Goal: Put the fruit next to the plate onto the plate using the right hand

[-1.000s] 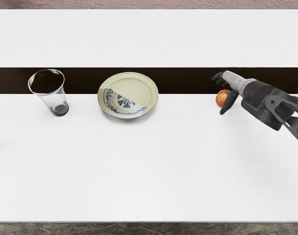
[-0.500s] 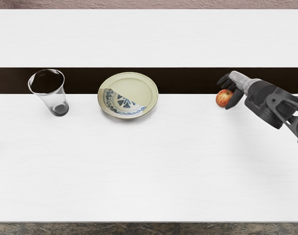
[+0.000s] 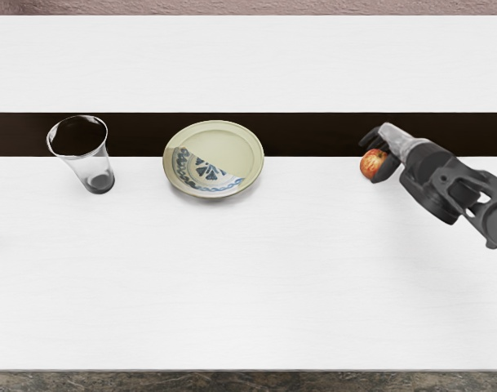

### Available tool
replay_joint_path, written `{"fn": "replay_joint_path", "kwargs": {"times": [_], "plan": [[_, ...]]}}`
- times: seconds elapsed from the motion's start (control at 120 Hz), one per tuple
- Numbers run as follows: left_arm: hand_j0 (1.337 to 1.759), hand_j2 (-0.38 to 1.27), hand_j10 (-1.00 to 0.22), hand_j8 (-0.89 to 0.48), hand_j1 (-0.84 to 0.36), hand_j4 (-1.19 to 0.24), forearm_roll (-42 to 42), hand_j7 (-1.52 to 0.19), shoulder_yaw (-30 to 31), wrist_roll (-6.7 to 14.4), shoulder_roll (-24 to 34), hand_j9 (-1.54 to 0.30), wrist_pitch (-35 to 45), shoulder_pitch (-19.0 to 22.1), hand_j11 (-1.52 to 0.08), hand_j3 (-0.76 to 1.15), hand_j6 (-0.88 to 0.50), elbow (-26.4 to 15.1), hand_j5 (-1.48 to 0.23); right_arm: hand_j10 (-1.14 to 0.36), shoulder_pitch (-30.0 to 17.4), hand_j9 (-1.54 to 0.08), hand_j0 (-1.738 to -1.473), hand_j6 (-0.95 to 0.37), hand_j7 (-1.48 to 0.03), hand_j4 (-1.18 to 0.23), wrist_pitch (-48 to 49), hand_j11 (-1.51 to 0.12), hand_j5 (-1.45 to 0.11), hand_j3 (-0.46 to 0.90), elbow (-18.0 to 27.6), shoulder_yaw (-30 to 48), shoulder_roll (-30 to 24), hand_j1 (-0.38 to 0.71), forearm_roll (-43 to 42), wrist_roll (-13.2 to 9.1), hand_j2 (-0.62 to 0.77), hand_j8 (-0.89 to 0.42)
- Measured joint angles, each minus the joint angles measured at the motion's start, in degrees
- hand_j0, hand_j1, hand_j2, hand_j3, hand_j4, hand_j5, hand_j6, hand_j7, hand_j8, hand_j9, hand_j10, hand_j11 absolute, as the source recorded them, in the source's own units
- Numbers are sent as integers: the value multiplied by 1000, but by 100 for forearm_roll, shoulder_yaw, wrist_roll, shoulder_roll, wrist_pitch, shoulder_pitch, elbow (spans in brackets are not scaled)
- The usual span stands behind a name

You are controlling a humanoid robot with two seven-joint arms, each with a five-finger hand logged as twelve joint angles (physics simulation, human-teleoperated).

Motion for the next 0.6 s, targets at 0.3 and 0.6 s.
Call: {"fn": "replay_joint_path", "kwargs": {"times": [0.3, 0.6], "plan": [[1658, 3, -12, -13, 335, -13, -1, -15, 0, 0, 0, -15, 0, 0, -15, 0, -13, 0, -15, -504, 8, -651, -1657, -464, -649, -508, -10, -649, -644, 0, 14, -83, 5, 232, 13, -4, -15, -402], [1658, 3, -12, -13, 335, -13, 0, -15, 0, 0, 0, -15, 0, 0, -15, 0, -13, 0, -15, -535, 39, -693, -1657, -496, -694, -533, 22, -692, -697, 0, 197, -43, -37, 231, 105, -10, 69, -406]]}}
